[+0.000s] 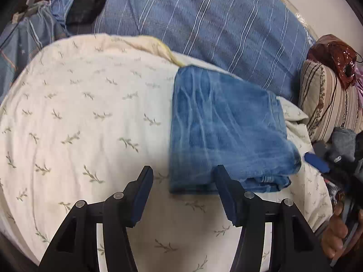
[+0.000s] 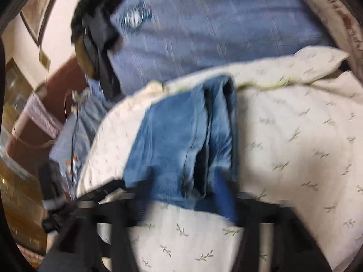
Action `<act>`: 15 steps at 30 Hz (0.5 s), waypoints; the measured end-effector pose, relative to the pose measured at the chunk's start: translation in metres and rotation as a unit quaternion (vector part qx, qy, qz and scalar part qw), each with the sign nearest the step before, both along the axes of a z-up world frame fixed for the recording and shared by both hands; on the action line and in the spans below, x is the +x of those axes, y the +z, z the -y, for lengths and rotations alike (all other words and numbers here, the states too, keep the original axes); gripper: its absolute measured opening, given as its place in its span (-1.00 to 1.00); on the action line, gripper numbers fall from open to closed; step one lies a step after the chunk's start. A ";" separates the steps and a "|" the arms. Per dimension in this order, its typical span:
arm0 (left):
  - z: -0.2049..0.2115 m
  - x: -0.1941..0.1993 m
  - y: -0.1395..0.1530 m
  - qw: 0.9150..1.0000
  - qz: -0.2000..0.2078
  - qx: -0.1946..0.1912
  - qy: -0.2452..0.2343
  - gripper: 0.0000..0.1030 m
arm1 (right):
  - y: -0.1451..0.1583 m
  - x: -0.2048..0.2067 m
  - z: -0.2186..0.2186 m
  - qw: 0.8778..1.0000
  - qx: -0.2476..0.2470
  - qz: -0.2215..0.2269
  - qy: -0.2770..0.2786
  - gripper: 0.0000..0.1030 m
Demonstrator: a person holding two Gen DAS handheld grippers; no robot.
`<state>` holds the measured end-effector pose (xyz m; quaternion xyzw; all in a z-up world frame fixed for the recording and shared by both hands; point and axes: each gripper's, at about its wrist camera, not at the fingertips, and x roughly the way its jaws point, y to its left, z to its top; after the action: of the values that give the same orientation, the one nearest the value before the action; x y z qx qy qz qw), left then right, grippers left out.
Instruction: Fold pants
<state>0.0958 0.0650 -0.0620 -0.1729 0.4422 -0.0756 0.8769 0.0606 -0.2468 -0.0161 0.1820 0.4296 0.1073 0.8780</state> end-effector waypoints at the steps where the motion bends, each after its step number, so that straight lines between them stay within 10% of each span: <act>1: -0.001 0.002 -0.002 1.000 -0.006 -0.008 -0.001 0.09 | -0.003 0.001 0.006 1.000 0.008 -0.009 -0.012 0.41; 7: 0.000 0.006 -0.014 0.999 -0.034 -0.035 0.007 0.09 | -0.053 0.018 0.029 0.988 0.096 -0.112 -0.039 0.41; 9: 0.001 0.005 -0.016 0.998 -0.036 -0.043 0.011 -0.15 | -0.064 0.020 0.029 0.983 0.122 -0.132 -0.029 0.00; 15: 0.010 0.001 -0.009 1.000 -0.013 -0.008 0.008 -0.64 | -0.058 0.018 0.021 0.988 0.085 -0.125 -0.026 -0.31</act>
<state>0.0971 0.0550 -0.0705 -0.1848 0.4513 -0.0696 0.8703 0.0790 -0.2673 -0.0740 0.2792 0.5202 0.0967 0.8013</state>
